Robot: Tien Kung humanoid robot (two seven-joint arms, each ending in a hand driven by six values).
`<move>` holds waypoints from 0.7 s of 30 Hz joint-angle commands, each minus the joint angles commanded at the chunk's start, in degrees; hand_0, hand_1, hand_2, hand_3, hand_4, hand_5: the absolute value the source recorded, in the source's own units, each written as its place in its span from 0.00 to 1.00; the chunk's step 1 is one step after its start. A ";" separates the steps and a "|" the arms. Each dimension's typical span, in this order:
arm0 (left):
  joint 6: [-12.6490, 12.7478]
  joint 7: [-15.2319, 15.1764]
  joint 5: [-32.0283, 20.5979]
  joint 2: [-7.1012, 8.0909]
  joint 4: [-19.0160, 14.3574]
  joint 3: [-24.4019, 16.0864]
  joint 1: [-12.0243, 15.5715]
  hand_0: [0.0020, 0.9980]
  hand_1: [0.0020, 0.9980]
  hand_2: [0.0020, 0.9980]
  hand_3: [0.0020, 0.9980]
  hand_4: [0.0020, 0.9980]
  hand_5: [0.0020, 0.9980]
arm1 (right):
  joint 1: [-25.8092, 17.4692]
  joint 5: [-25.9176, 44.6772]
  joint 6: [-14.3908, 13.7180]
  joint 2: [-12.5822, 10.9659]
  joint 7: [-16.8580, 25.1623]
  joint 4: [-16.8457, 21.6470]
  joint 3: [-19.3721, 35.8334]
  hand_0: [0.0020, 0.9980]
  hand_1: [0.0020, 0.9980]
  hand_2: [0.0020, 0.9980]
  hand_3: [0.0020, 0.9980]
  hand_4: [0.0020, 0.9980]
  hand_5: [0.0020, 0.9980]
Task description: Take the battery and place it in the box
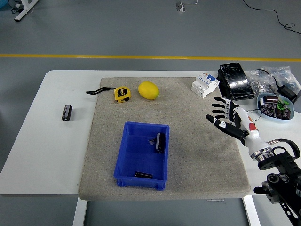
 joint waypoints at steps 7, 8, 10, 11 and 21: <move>-0.03 0.07 0.18 -0.01 0.00 -0.05 -0.08 0.73 0.67 0.70 0.62 0.66 0.64 | -2.61 3.88 0.55 0.65 0.28 -0.87 2.96 0.77 0.77 0.82 0.84 1.00 0.76; -0.04 0.09 0.21 -0.01 0.00 -0.08 -0.07 0.73 0.67 0.70 0.62 0.66 0.64 | -2.90 4.02 0.54 0.71 0.37 -0.95 3.23 0.77 0.77 0.82 0.84 1.00 0.76; -0.06 0.16 0.39 -0.01 0.00 -0.18 -0.03 0.73 0.67 0.70 0.62 0.66 0.64 | -3.63 4.23 0.57 0.86 0.62 -1.11 3.90 0.77 0.77 0.82 0.84 1.00 0.76; -0.06 0.19 0.47 -0.02 0.00 -0.22 -0.02 0.73 0.67 0.70 0.62 0.66 0.64 | -3.87 4.24 0.60 0.91 0.65 -1.16 4.13 0.77 0.77 0.82 0.84 1.00 0.76; -0.08 0.26 0.75 -0.01 0.00 -0.33 -0.10 0.73 0.67 0.70 0.62 0.66 0.64 | -4.75 3.51 0.82 1.04 0.26 -1.49 5.57 0.82 0.80 0.84 0.85 1.00 0.79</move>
